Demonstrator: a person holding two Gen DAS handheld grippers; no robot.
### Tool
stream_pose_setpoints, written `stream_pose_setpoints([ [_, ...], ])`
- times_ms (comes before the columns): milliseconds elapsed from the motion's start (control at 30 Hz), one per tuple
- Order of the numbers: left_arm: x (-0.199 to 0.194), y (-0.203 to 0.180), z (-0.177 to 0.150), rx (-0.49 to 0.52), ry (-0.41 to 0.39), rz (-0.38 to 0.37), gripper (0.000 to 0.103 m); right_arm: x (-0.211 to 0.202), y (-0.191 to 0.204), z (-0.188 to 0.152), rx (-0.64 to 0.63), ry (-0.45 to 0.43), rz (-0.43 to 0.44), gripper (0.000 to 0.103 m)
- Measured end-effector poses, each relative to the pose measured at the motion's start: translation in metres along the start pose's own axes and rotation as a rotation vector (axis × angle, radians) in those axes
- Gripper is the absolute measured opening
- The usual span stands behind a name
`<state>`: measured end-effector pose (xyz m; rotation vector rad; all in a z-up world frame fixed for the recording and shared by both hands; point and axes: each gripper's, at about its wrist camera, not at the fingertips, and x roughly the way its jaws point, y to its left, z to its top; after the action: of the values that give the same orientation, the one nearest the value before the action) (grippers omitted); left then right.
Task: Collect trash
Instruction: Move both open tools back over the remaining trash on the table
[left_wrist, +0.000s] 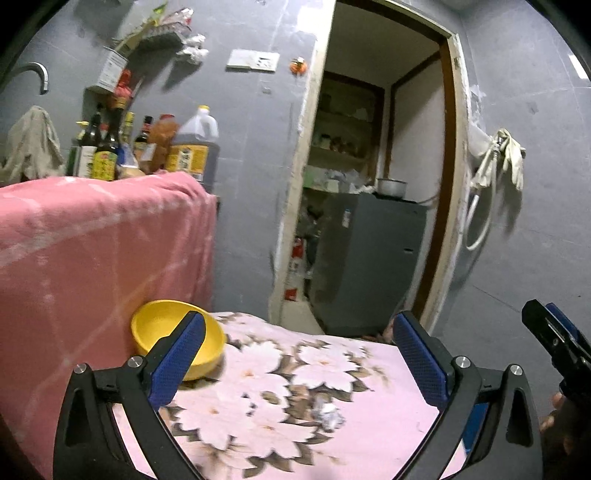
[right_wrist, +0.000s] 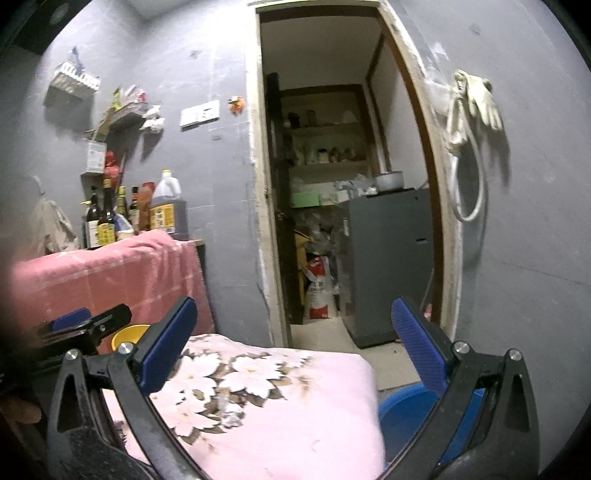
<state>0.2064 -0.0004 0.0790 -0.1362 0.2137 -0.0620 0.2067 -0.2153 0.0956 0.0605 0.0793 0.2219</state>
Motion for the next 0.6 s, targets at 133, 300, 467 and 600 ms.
stream_pose_setpoints([
  [133,-0.007,0.021,-0.005,-0.013,-0.027,0.026,0.099,0.007,0.018,-0.007,-0.031,0.013,0.038,0.103],
  [300,-0.012,0.035,-0.01,-0.006,-0.044,0.064,0.099,0.018,0.036,-0.02,-0.059,0.045,0.074,0.103],
  [467,-0.007,0.044,-0.018,0.001,-0.029,0.091,0.1,0.034,0.044,-0.038,-0.078,0.093,0.1,0.103],
  [600,-0.001,0.049,-0.025,0.006,-0.02,0.113,0.1,0.048,0.046,-0.052,-0.085,0.134,0.111,0.103],
])
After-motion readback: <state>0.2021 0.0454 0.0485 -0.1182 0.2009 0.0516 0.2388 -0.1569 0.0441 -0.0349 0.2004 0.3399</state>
